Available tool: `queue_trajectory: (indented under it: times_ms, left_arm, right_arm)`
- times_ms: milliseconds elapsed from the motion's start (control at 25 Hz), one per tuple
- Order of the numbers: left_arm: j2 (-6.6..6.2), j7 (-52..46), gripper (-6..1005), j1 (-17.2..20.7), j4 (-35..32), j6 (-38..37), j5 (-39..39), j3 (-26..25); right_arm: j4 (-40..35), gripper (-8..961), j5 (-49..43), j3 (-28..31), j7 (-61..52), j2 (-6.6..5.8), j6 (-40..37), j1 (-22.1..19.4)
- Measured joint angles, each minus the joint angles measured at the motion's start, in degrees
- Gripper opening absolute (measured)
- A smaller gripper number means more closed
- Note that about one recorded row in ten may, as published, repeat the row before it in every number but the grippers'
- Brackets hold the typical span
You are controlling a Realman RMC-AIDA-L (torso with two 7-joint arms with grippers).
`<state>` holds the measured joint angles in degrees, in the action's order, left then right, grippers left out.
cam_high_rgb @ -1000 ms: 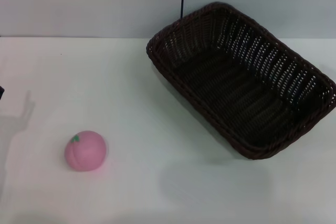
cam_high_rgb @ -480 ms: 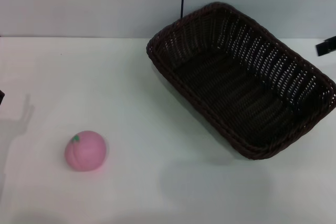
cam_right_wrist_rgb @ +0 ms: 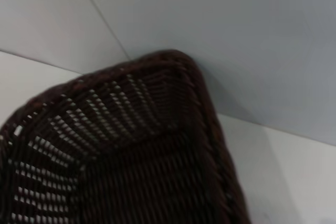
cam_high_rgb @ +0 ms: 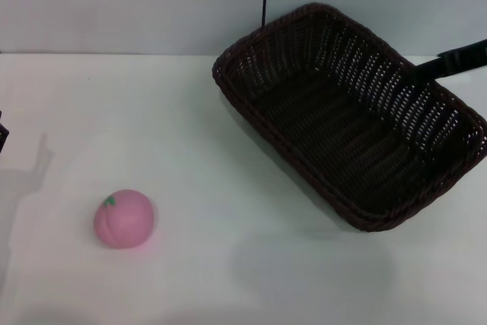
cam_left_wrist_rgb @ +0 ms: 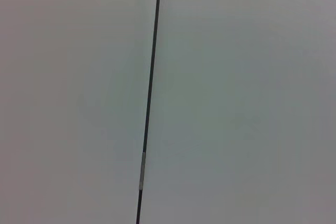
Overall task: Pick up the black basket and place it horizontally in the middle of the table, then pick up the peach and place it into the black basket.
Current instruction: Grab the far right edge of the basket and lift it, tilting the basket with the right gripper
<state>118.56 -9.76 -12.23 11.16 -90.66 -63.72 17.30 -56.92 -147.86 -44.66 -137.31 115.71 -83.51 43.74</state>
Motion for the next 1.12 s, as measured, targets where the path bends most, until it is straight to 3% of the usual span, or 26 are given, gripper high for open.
queue_trajectory:
  times_ms: [720,1120]
  left_arm:
    - [-0.12,0.0,848,0.27,-0.43,-0.22,0.0,0.02]
    - [-0.11,-0.46,848,0.46,-0.44,-1.3,0.0,0.02]
  right_arm:
    - [7.94,636,1.81,-1.82,4.11,0.63,8.32,1.56]
    - [9.29,383,2.25,-1.83,7.17,1.29,10.63,1.32]
